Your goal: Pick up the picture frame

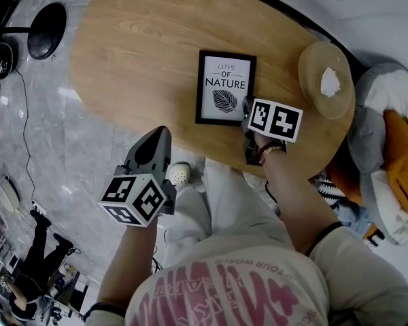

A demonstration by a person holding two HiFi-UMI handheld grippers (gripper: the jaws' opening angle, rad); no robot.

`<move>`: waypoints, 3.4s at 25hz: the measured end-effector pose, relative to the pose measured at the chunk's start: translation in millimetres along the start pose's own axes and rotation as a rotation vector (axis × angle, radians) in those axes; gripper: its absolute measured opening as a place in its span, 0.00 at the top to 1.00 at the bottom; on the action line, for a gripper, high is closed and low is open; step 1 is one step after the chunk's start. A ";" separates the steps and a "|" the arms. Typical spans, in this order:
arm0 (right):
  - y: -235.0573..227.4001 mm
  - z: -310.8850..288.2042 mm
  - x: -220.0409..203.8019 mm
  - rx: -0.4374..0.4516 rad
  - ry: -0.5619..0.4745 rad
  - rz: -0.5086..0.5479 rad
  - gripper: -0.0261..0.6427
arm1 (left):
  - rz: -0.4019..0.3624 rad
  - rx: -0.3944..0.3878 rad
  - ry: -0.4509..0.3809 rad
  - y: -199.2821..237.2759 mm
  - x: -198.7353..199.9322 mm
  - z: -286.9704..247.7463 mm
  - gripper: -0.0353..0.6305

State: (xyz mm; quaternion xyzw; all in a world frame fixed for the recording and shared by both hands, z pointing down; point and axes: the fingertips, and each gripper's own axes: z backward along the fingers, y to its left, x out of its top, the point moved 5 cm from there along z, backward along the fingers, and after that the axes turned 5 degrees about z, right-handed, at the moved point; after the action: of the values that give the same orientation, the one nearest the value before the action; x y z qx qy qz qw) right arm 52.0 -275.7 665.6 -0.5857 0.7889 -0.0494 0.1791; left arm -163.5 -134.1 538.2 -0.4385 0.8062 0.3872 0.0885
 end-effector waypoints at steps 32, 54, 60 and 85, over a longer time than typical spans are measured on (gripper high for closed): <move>3.2 17.3 7.9 -0.056 -0.090 0.225 0.85 | -0.539 -0.209 0.224 -24.9 47.4 -112.7 0.50; 16.3 47.5 -16.1 -0.040 -0.174 0.682 0.85 | -1.059 -0.480 0.815 -79.7 -0.1 -208.9 0.49; 20.3 48.4 -14.8 -0.037 -0.189 0.718 0.85 | -1.014 -0.480 0.835 -84.7 -7.5 -214.6 0.49; 16.4 41.4 -22.9 -0.066 -0.163 0.726 0.85 | -0.904 -0.407 0.802 -81.9 0.6 -209.0 0.69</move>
State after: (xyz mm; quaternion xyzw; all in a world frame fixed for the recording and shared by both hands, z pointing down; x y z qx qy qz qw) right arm 57.0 -243.6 627.5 -0.2755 0.9296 0.0896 0.2279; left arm -59.2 -307.0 636.2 -0.8544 0.4221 0.2629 -0.1506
